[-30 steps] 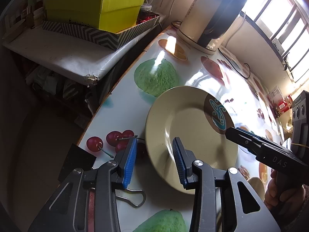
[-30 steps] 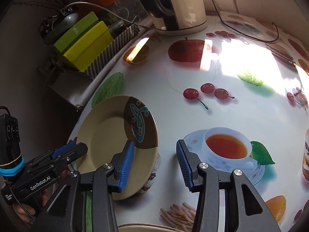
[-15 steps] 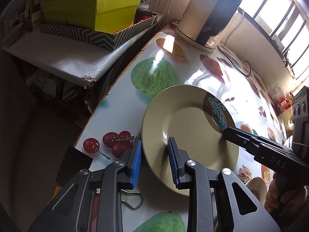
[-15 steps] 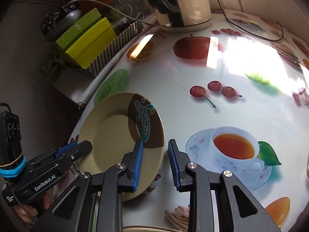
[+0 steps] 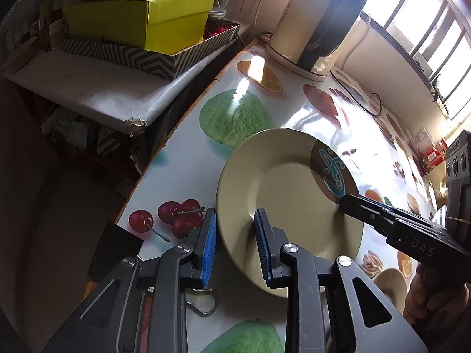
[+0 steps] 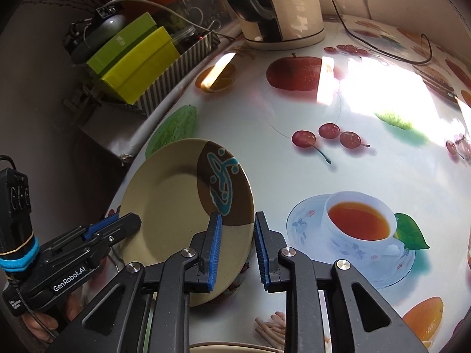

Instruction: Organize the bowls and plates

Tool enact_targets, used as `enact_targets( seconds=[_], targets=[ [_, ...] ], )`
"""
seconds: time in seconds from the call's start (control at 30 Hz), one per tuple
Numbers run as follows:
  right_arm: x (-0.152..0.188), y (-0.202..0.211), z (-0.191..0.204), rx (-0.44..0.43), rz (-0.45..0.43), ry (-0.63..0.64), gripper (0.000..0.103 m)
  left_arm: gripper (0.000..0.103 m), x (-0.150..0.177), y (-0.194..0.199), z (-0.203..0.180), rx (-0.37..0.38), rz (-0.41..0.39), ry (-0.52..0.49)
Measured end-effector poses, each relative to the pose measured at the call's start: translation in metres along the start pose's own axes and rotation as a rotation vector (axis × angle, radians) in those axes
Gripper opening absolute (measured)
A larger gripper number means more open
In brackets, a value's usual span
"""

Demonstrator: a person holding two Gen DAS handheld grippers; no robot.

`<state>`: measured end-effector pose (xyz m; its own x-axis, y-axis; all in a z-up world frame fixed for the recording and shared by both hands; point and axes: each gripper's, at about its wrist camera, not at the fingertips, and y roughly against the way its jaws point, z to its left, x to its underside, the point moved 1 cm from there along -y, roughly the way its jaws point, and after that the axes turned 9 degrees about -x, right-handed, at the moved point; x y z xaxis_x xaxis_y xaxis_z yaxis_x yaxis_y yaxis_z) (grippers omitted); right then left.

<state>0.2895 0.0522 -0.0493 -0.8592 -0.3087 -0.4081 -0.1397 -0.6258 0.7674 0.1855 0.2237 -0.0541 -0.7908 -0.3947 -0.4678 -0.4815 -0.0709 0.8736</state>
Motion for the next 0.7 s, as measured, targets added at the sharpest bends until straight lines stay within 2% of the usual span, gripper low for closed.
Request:
enact_targets(
  seconds=[0.7],
  targets=[
    [0.02,0.054,0.006,0.009,-0.072,-0.009,0.021,0.027,0.013,0.04,-0.021,0.041,-0.051,-0.045]
  ],
)
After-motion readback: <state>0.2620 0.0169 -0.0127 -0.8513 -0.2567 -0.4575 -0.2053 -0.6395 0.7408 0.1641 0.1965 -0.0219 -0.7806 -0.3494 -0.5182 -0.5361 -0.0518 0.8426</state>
